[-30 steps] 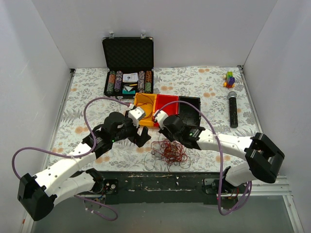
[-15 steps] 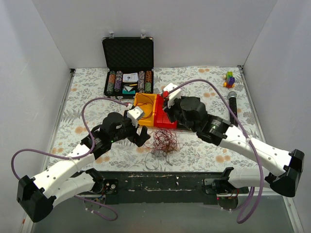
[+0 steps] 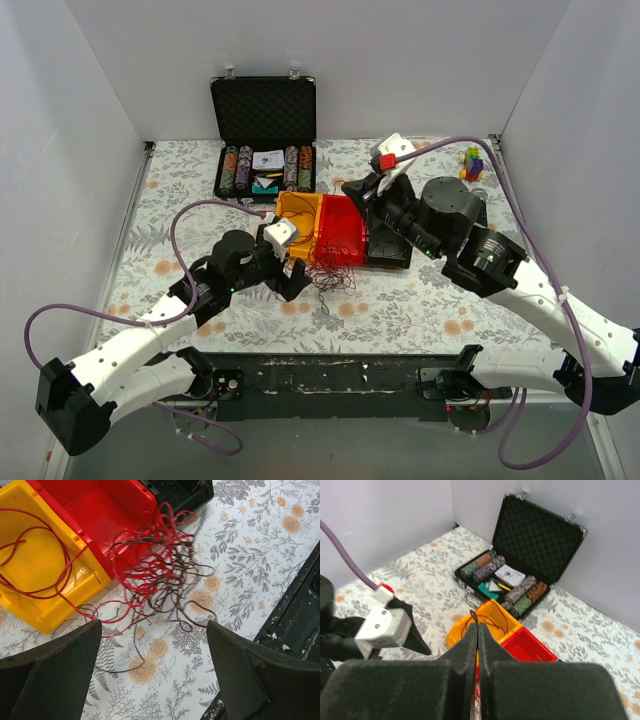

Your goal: Untangle the cables

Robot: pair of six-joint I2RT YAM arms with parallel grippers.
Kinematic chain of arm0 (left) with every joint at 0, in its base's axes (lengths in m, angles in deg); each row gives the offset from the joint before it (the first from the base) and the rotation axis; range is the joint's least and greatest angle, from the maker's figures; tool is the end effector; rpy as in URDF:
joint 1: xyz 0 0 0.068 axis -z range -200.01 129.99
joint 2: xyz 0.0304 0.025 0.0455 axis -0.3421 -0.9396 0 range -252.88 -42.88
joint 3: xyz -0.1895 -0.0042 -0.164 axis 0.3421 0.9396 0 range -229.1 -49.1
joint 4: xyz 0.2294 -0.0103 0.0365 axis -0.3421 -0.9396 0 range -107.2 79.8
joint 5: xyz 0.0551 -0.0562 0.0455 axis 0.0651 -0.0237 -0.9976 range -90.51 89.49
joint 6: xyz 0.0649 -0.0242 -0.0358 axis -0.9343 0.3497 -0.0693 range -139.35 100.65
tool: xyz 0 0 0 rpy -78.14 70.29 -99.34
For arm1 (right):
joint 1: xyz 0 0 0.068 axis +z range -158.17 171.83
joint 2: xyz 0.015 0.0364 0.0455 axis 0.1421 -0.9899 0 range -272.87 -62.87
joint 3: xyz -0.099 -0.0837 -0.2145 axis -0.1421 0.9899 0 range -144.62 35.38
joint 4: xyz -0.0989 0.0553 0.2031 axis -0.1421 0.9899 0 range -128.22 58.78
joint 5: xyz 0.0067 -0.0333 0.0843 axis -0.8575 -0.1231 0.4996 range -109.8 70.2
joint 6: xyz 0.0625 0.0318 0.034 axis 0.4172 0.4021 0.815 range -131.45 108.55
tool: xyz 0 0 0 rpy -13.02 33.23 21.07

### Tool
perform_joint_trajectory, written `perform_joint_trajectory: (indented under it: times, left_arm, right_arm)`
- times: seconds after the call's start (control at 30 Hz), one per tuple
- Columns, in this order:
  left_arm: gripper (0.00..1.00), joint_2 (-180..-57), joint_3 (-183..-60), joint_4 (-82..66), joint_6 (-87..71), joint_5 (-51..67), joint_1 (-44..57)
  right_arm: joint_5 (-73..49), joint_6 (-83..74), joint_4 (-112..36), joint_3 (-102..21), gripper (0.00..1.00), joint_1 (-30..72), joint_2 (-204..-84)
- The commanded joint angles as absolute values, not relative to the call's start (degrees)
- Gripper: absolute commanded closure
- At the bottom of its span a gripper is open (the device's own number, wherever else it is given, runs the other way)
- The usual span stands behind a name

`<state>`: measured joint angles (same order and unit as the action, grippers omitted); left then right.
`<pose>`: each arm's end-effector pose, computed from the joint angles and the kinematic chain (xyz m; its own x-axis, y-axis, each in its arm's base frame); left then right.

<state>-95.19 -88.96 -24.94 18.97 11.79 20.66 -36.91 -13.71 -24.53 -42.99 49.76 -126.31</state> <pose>0.1562 -0.1529 0.2531 -0.7559 -0.1494 -0.6374 0.3973 0.6692 -0.6280 0.1446 0.1939 0.4450 0.0371 -0.0116 -0.9992 -0.6528 0.7568 -0.0331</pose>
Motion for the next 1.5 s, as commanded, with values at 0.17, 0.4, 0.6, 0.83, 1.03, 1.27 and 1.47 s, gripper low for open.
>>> perform_joint_trajectory:
  times: [0.17, 0.4, 0.6, 0.83, 1.03, 1.27, 1.47]
  left_arm:
    - [0.12, -97.7, -87.1, -17.9, 18.5, 12.4, 20.5]
    - [0.18, -100.9, -88.4, -14.8, 20.7, 23.3, 20.7]
    - [0.20, -102.1, -86.9, -11.0, 22.2, 25.3, 22.4]
    - [0.93, -102.7, -84.4, -7.2, 20.6, 22.5, 22.7]
    - [1.00, -99.7, -80.7, -12.0, 16.9, 18.0, 22.7]
    - [1.00, -96.8, -80.0, -16.0, 16.5, 12.7, 21.3]
    - [1.00, -89.7, -76.6, -21.0, 15.3, 5.7, 15.9]
  right_arm:
    - [-30.6, -11.8, -26.1, -55.1, 0.99, 50.2, -125.1]
    - [-30.4, -11.8, -25.5, -57.5, 0.99, 50.2, -126.5]
    - [-28.5, -11.8, -25.3, -61.5, 0.99, 50.2, -128.2]
    - [-28.9, -11.8, -24.5, -65.6, 0.98, 50.2, -129.2]
    - [-31.1, -12.9, -24.1, -67.5, 0.98, 50.2, -129.0]
    - [-33.0, -14.7, -23.4, -68.2, 0.97, 50.2, -128.8]
    - [-36.8, -17.2, -21.7, -69.5, 0.97, 50.2, -127.6]
